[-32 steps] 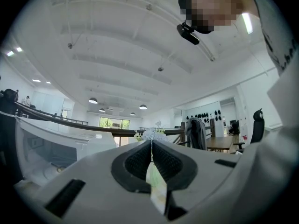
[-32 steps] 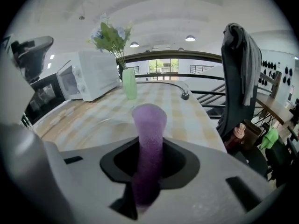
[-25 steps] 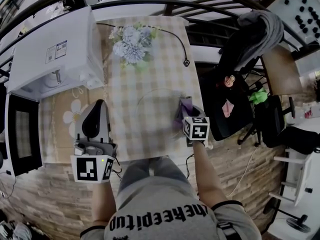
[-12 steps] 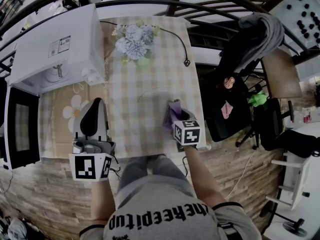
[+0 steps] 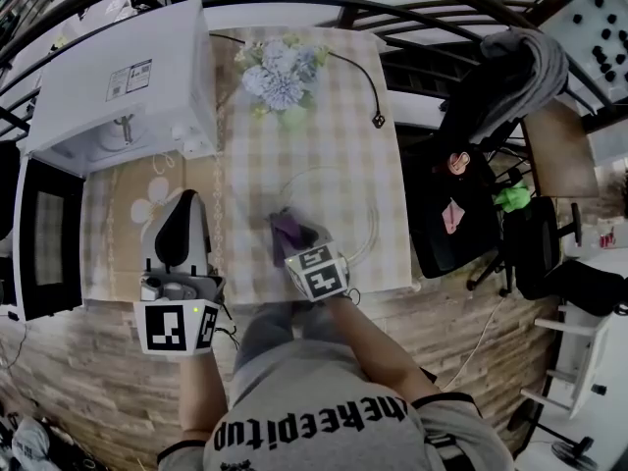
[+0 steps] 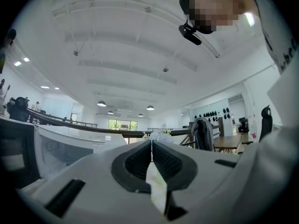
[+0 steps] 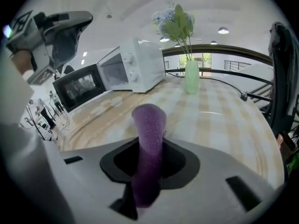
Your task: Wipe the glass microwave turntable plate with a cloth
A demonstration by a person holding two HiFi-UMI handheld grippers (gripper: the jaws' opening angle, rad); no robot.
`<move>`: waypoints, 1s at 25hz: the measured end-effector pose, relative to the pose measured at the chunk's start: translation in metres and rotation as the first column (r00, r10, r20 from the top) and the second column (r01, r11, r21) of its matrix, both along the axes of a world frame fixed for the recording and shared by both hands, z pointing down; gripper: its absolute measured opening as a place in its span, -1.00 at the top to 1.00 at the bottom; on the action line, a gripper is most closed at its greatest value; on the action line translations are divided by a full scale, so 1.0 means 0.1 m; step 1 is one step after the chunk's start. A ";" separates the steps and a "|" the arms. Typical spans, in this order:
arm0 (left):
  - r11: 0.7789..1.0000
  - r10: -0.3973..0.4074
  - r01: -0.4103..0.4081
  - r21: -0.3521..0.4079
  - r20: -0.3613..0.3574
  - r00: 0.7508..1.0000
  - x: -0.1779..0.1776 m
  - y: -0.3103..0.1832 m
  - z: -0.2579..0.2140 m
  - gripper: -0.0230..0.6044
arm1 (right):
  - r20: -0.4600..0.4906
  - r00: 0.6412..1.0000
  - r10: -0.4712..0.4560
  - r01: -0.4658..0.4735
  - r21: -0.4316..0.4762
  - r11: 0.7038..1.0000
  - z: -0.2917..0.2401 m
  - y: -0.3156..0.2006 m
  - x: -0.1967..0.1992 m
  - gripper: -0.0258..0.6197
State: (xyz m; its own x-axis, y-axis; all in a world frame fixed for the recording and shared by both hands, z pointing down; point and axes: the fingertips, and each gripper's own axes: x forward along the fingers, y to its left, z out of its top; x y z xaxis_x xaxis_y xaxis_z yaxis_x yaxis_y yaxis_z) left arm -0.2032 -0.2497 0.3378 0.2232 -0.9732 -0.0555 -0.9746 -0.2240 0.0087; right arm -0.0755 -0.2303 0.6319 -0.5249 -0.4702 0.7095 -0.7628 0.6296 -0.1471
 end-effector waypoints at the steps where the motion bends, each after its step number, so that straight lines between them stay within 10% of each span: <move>1: 1.000 -0.005 0.005 -0.001 0.000 1.000 -0.02 0.01 0.00 0.89 | -0.005 1.000 -0.006 0.006 0.002 1.000 0.00 0.00 0.01 0.59; 25: 0.999 0.040 -0.040 0.019 0.002 0.999 0.36 0.12 -0.08 0.89 | -0.060 0.951 0.303 -0.300 0.045 0.953 0.03 -0.19 1.56 0.58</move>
